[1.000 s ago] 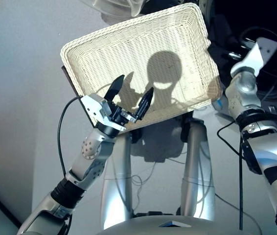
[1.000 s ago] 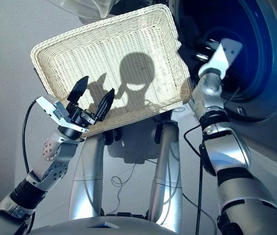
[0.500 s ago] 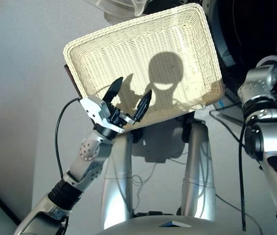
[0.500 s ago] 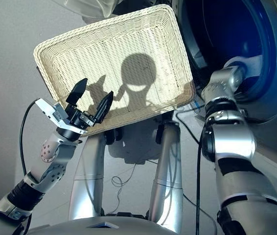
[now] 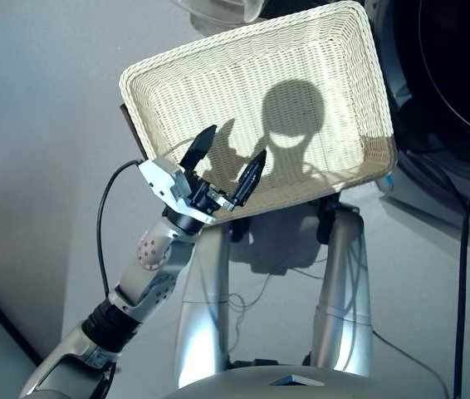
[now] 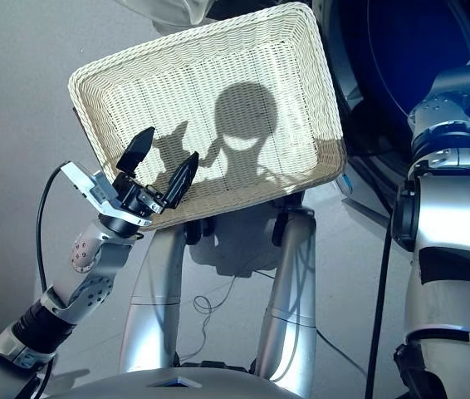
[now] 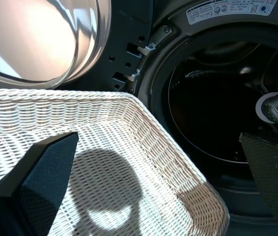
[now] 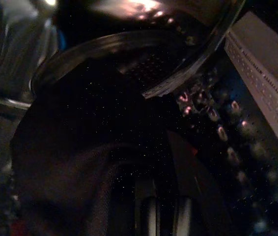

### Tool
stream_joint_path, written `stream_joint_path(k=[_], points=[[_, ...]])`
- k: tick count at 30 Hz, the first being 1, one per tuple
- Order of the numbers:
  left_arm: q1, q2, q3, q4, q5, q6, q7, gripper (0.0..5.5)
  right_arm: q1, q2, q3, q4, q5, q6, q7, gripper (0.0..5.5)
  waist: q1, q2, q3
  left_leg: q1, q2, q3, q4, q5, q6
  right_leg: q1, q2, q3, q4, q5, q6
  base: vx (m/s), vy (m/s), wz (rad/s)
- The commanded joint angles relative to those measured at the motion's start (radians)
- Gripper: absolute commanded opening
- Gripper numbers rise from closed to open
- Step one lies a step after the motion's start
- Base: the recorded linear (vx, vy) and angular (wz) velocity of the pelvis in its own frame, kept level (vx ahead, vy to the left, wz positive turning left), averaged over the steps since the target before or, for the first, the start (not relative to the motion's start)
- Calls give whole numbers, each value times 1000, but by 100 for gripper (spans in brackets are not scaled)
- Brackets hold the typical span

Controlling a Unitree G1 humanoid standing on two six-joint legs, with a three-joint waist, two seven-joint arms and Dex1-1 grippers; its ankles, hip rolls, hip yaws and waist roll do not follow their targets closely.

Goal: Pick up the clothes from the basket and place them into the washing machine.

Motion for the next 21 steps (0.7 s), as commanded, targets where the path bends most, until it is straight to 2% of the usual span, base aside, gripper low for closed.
stream_joint_path(k=[1, 2, 3, 4, 15, 21], points=[[32, 4, 12, -134, -11, -53, -7, 550, -81, -144, 128, -5, -76, -9, 15, 0, -11, 20, -60, 1, 16, 7, -76, 59, 24, 63, 7, -25, 10, -40, -66, 0, 0, 0], [29, 3, 12, -134, -12, -54, -7, 550, -81, -139, 134, -6, -76, -8, 21, 0, -12, 20, -59, 0, 16, 7, -76, 59, 24, 63, 7, -26, 10, -40, -67, 0, 0, 0], [26, 1, 13, -133, -10, -53, -7, 550, -77, -133, 153, 1, -92, 9, 33, 125, -13, 19, -58, 1, 17, 7, -76, 59, 24, 63, 8, -26, 9, -39, -67, 0, 0, 0], [26, -5, 14, -131, -10, -53, -8, 550, -72, -128, 157, 1, -90, 12, 42, 550, -15, 19, -57, 2, 17, 7, -76, 59, 25, 63, 9, -26, 11, -38, -68, 0, 0, 0], [44, -19, 26, -134, -24, -48, -13, 550, -84, -103, 200, 33, -90, 39, 80, 550, -21, 14, -54, 4, 17, 9, -77, 63, 23, 66, 11, -30, 14, -39, -71, 0, 0, 0], [46, -19, 38, -135, -19, -49, -23, 550, -47, -42, 309, -45, -184, 73, 149, 550, -26, 4, -44, 5, 19, 14, -78, 69, 22, 70, 14, -32, 9, -31, -74, 0, 0, 0]])
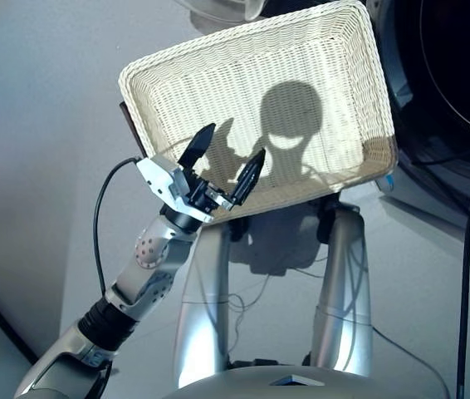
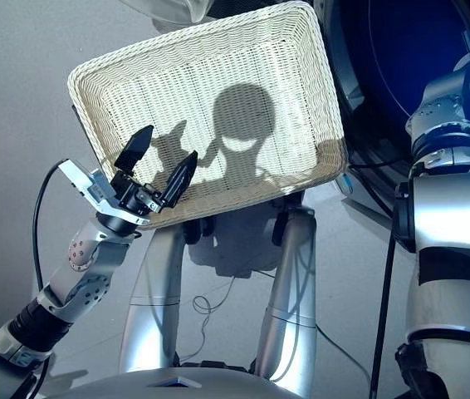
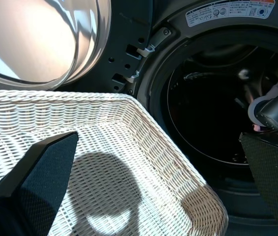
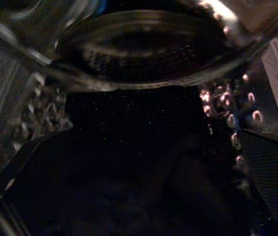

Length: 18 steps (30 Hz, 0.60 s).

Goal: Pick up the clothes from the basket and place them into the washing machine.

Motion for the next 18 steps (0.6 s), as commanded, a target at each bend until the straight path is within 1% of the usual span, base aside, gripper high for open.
stream_joint_path(k=[1, 3, 4, 5, 6, 7, 10, 11, 13, 15, 18], points=[[55, -23, 43, -133, 2, -50, -22, 550, -25, -29, 110, -124, -106, -27, 58, 550, -17, 3, -42, 11, 20, 18, -92, 71, 21, 71, 13, -30, 2, -29, -74, 0, 0, 0], [60, -22, 51, -131, 8, -53, -18, 550, 14, 1, 119, -206, -122, -44, 62, 550, -24, -4, -36, 13, 22, 20, -94, 73, 21, 73, 16, -30, -3, -25, -75, 0, 0, 0], [63, -22, 60, -130, 14, -52, -14, 550, 60, 28, 129, -264, -130, -44, 76, 550, -31, -8, -33, 13, 23, 21, -92, 74, 22, 74, 16, -30, -5, -22, -75, 0, 0, 0], [69, -25, 69, -124, 20, -48, -5, 550, 121, 71, 119, -370, -103, -62, 93, 550, -39, -12, -27, 13, 25, 22, -93, 76, 22, 76, 18, -32, -9, -18, -75, 0, 0, 0], [72, -24, 68, -125, 21, -47, -5, 550, 129, 72, 115, -378, -106, -62, 89, 550, -39, -13, -29, 13, 25, 22, -94, 76, 22, 77, 18, -31, -10, -18, -75, 0, 0, 0], [75, -25, 78, -117, 25, -47, 1, 550, 186, 102, 124, -454, -112, -63, 107, 550, -45, -16, -26, 14, 27, 25, -95, 78, 22, 77, 19, -33, -15, -15, -75, 0, 0, 0], [86, -33, 90, -109, 29, -44, 9, 550, 319, 149, 120, -659, -143, -81, 122, 550, -60, -19, -20, 15, 27, 27, -98, 84, 23, 78, 20, -35, -16, -12, -76, 0, 0, 0], [89, -33, 94, -107, 31, -46, 13, 550, 365, 161, 118, -716, -174, -82, 124, 550, -63, -20, -20, 15, 27, 28, -100, 86, 24, 79, 19, -35, -19, -11, -76, 0, 0, 0], [99, -29, 106, -107, 34, -52, 17, 550, 417, 169, 138, -774, -261, -74, 121, 550, -61, -19, -22, 14, 27, 27, -99, 87, 25, 79, 19, -35, -17, -10, -77, 0, 0, 0], [111, -23, 126, -107, 43, -63, 20, 550, 461, 149, 217, -894, -428, -44, 127, 550, -62, -22, -21, 11, 29, 27, -97, 89, 26, 76, 18, -35, -18, -6, -77, 0, 0, 0], [126, -15, 132, -106, 52, -73, 17, 550, 505, 115, 303, -1015, -562, -15, 154, 550, -65, -23, -23, 10, 29, 25, -94, 87, 27, 75, 16, -34, -17, -8, -76, 0, 0, 0]])
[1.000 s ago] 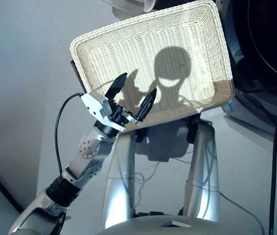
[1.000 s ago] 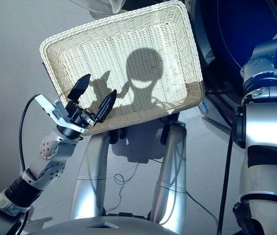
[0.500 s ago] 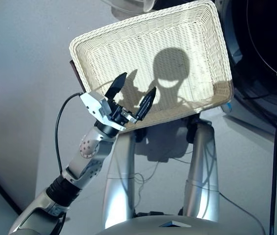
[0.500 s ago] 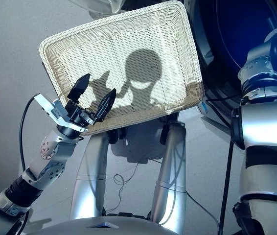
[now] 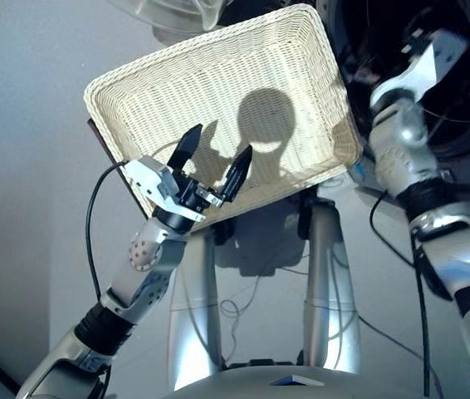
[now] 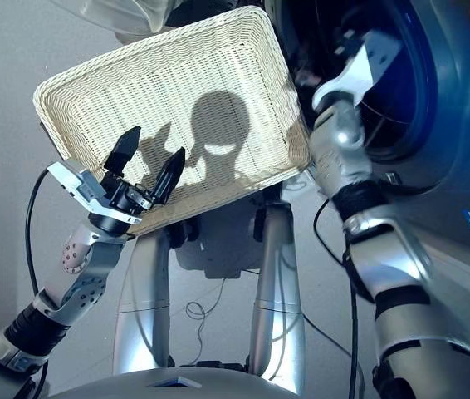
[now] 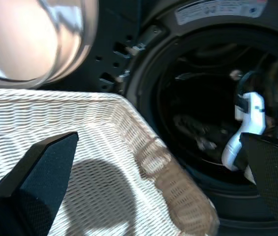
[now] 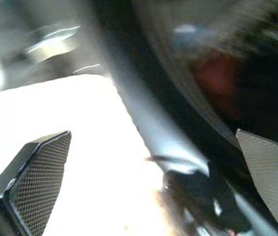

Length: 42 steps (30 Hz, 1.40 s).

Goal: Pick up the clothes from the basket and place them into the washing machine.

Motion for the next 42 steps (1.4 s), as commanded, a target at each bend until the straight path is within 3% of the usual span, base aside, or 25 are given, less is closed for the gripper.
stream_joint_path(k=[1, 10, 15, 18, 23, 26, 29, 31, 32, 33, 42], points=[[59, -11, 48, -106, 46, -75, -7, 550, 8, -46, 53, -164, -173, -24, 42, 550, 15, 1, -27, -22, -2, 22, -90, 92, 30, 38, -17, -30, 18, -18, -79, 0, 0, 0], [97, 5, 50, -102, 57, -86, -14, 550, 162, 20, 126, -222, -116, -9, 159, 550, 24, 5, -33, -4, -5, 21, -103, 97, 30, 58, -27, -30, 13, -23, -74, 0, 0, 0], [100, -7, 43, -73, 69, -94, -10, 550, 234, 25, 74, -251, -97, -23, 146, 550, 23, 2, -43, 50, -8, 24, -148, 105, 26, 108, -36, -35, -23, -20, -67, 0, 0, 0], [107, -17, 51, -42, 95, -102, 7, 550, 276, 17, 14, -283, -108, -36, 123, 550, 24, -5, -52, 138, -16, 30, -236, 127, 17, 200, -54, -47, -106, -6, -54, 73, -24, 53], [153, -78, 73, 51, 70, -98, 10, 550, 409, 41, -106, -329, -92, -53, 117, 550, 24, -24, -64, 332, -35, 15, -397, 164, 17, 402, -79, -85, -263, 22, -34, 133, -38, 108], [179, -121, 105, 114, 48, -96, 8, 550, 511, 97, -180, -320, -50, -53, 129, 550, 21, -33, -68, 445, -53, -7, -481, 183, 14, 528, -97, -118, -357, 35, -27, 166, -50, 67], [214, -169, 134, 166, 14, -90, -5, 550, 602, 167, -234, -288, 55, -48, 180, 550, 19, -40, -64, 562, -54, -21, -576, 210, 9, 657, -108, -151, -458, 58, -17, 141, -43, 3], [235, -180, 157, 184, 16, -84, -14, 550, 640, 172, -244, -285, 33, -36, 192, 550, 20, -42, -65, 618, -58, -25, -623, 223, 8, 716, -113, -164, -503, 69, -13, 56, -22, -13], [243, -184, 168, 189, 17, -85, -17, 550, 655, 173, -250, -281, 31, -30, 197, 550, 17, -43, -67, 639, -61, -22, -664, 268, 13, 741, -119, -177, -546, 107, -20, 0, 0, 0], [255, -191, 179, 203, 22, -85, -17, 550, 677, 174, -253, -277, 17, -21, 200, 550, 18, -44, -71, 678, -59, -27, -701, 279, 8, 780, -122, -185, -577, 115, -16, 0, 0, 0], [299, -205, 222, 305, 98, -58, 24, 550, 784, 167, -253, -260, -127, 37, 208, 550, 17, -58, -120, 964, -35, -68, -961, 382, -30, 1074, -92, -234, -806, 176, 10, 126, -48, 77]])
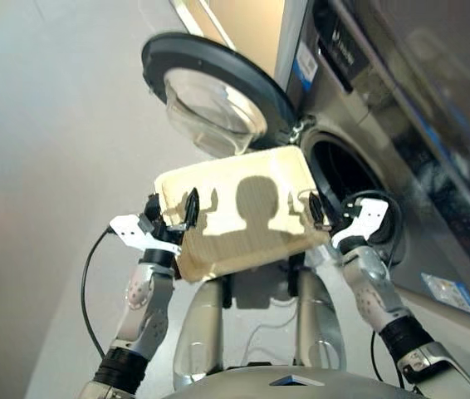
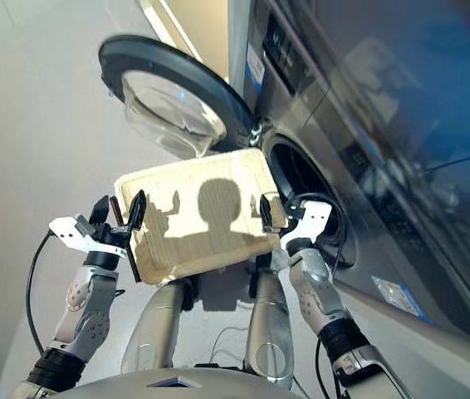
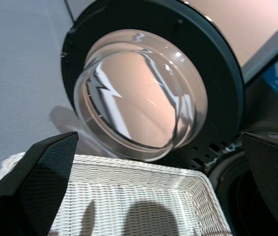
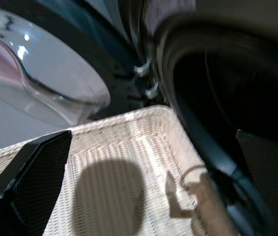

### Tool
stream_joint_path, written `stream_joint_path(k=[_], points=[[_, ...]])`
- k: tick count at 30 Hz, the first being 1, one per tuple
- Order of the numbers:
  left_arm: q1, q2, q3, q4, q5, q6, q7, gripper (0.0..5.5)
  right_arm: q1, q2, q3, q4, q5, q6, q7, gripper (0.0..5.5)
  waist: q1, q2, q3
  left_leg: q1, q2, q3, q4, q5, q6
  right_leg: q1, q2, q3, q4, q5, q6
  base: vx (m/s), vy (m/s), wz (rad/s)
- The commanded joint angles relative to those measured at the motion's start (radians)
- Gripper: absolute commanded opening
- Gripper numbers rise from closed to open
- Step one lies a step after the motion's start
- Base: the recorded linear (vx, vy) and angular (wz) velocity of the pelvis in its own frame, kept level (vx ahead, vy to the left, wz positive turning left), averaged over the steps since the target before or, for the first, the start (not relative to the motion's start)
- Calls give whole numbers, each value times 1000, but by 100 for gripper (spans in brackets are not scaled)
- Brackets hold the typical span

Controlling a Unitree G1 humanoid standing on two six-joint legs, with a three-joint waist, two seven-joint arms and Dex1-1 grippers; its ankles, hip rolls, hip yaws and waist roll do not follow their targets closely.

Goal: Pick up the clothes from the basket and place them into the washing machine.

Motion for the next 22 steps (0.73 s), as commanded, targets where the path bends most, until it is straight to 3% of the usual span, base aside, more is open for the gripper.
stream_joint_path(k=[1, 6, 13, 22], points=[[21, 41, 31, -32, 98, -39, 7, 550, 16, -5, 3, -12, -45, -10, 32, 550, -1, -13, -78, -8, 5, -23, -153, 190, 20, 124, -16, -12, -205, 134, 36, 114, -39, 14], [64, 47, 46, -1, 135, -28, -1, 550, 98, 3, -3, -10, -46, 7, 80, 550, -1, -14, -131, 109, 20, -21, -265, 227, 1, 239, -3, -31, -295, 151, 54, 118, -20, 7], [128, 26, 66, 45, 151, -13, -15, 550, 177, 31, -23, -8, -93, 29, 91, 550, -4, -13, -228, 219, 33, 13, -356, 237, -21, 352, 22, -46, -422, 178, 73, 92, -16, -25], [142, -5, 60, 73, 159, 2, -15, 550, 211, 56, -25, -3, -91, 38, 98, 550, -5, -13, -264, 281, 41, 19, -356, 225, -20, 409, 35, -30, -422, 163, 68, 27, -7, -23]])
